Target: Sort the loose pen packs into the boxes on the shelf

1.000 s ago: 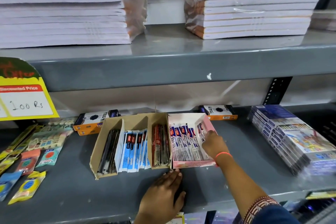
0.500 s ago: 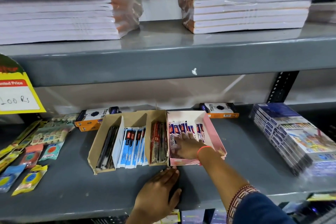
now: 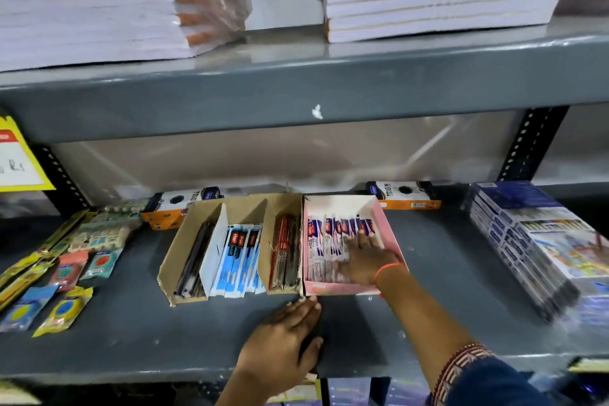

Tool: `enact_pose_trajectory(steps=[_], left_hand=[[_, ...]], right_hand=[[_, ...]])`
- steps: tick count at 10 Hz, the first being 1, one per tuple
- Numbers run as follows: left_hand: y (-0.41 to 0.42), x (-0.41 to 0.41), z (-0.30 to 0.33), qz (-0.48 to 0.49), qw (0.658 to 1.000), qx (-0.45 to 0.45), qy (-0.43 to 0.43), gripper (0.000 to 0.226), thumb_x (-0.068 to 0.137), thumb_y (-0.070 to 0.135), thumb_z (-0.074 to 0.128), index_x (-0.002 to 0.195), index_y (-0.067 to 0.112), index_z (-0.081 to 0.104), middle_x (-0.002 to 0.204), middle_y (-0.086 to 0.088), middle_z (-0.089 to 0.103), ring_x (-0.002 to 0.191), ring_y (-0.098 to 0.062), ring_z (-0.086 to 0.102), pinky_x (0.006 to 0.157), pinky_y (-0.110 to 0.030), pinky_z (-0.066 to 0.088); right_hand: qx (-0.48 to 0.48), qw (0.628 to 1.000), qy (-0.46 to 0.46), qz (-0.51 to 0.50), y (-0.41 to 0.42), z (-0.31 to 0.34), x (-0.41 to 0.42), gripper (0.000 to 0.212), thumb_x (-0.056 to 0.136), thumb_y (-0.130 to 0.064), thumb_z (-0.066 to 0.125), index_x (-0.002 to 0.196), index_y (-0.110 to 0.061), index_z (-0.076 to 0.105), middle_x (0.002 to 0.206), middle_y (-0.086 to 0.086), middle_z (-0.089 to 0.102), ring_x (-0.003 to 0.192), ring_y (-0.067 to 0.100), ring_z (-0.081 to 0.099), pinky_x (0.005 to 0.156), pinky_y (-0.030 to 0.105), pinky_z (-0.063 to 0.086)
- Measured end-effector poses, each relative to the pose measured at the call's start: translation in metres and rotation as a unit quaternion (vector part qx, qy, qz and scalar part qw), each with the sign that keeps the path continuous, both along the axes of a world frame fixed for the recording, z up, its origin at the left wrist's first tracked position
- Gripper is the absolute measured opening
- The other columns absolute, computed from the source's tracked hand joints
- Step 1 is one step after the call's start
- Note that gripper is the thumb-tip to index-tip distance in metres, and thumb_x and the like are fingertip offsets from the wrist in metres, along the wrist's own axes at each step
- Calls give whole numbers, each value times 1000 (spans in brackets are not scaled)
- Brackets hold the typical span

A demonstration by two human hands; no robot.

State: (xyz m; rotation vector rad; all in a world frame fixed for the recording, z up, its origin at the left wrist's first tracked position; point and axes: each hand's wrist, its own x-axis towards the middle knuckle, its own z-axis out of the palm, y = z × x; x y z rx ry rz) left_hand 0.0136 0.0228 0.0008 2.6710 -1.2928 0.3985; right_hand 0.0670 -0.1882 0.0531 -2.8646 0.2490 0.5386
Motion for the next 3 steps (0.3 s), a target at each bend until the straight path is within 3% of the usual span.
enact_pose_trajectory(steps=[1,2,3], left_hand=[[-1,-4,2,17,999,4,51,50,66,58,65,108,31,72,114,15,67,102,-2,63,86,-13,44],[-1,-8,7,53,995,33,80,53,86,54,47,130,25,57,139,11,47,125,-4,45,104,-15,24],[2,-11,7,48,989,70,118,60,99,48,25,150,19,13,157,5,6,143,-11,3,111,-21,0]], right_hand=[[37,998,-35,-40,7,6,-6,76,93,-54,31,151,-16,0,161,8,-7,148,25,-4,119,47,13],[63,988,-118,-73,18,13,-26,77,95,-51,28,150,-9,-3,161,10,-5,149,24,-1,120,42,14],[30,979,-176,-93,28,17,-57,76,95,-51,28,150,-7,1,161,9,1,149,23,3,119,40,16]])
